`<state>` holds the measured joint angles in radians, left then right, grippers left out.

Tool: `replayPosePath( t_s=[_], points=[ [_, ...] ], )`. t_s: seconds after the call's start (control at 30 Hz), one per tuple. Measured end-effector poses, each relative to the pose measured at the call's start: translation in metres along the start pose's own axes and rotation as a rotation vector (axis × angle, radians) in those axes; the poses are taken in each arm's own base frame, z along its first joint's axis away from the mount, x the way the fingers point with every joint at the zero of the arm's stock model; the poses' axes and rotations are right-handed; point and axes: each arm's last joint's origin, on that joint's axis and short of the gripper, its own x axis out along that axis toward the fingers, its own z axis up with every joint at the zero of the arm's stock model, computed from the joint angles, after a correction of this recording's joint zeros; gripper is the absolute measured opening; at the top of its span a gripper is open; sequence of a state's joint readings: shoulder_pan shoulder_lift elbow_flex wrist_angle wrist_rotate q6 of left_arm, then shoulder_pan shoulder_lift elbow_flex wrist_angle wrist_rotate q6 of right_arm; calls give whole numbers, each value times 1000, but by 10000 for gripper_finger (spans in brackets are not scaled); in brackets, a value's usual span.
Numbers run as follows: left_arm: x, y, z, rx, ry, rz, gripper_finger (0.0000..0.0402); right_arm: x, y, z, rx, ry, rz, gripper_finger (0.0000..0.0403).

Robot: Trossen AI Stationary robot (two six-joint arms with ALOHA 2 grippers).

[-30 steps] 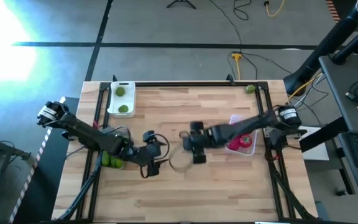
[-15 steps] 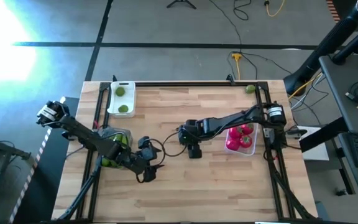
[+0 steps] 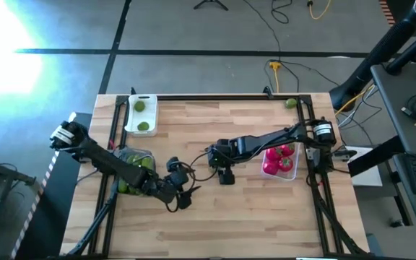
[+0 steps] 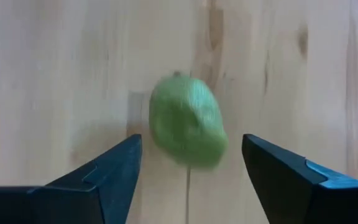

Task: Sort produce into baskets
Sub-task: Put the lime into the white bin

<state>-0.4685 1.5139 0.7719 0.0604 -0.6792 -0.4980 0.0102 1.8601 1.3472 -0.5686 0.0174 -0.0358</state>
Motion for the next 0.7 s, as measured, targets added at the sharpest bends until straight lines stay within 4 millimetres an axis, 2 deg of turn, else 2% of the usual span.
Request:
replayPosePath(
  t_s=[0.07,0.17,0.4,0.57,0.7],
  points=[
    [9,-2,-1,-7,-12,-17,302,-12,5,-3,22,21,2,275],
    [23,-3,-1,2,-45,-40,302,-33,25,-10,25,48,-2,269],
    [60,16,-3,3,-69,39,303,-75,102,-34,-9,-10,39,237],
    [86,29,-12,-37,-63,91,316,-89,145,-51,-74,-92,-88,220],
    [99,28,-21,-62,-76,56,322,-94,156,-56,-121,-153,-212,210]
  ],
)
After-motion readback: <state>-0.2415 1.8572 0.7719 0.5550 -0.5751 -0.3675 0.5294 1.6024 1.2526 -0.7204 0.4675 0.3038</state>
